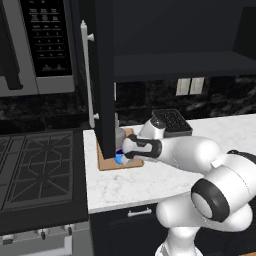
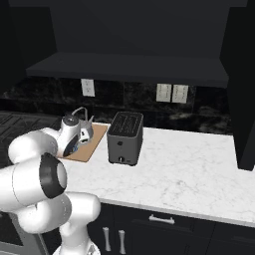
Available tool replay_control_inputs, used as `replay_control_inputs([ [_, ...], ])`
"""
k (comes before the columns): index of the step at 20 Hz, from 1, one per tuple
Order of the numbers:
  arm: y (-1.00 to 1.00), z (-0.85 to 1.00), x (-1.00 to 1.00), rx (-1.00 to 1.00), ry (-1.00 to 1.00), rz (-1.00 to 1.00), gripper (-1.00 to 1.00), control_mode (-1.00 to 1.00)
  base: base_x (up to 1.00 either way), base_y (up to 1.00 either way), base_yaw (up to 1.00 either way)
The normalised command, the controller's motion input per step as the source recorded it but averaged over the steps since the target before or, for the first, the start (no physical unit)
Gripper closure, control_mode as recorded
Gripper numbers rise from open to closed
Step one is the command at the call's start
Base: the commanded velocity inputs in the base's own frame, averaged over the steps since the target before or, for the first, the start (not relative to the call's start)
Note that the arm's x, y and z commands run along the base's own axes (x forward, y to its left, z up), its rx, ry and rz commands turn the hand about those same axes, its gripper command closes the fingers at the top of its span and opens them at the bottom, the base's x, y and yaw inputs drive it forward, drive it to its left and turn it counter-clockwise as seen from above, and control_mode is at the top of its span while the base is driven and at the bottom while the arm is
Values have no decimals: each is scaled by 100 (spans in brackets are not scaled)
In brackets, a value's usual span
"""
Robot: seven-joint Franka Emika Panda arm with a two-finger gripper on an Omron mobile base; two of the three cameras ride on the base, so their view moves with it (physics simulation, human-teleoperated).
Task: Pick the kettle from the counter and place it on the tray. Then pick the mug from the cabinet and place it on the tray. Then close the cabinet doors.
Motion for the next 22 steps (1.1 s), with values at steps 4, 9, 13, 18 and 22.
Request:
replay_control_inputs([
  [4,4,-27,27,0,0,0,100,-100,0,0,0],
  [9,0,-14,47,0,0,0,100,-100,0,0,0],
  [13,1,-19,48,0,0,0,100,-100,0,0,0],
  [18,16,-36,25,0,1,0,100,-100,0,0,0],
  [22,14,-32,10,0,0,0,100,-100,0,0,0],
])
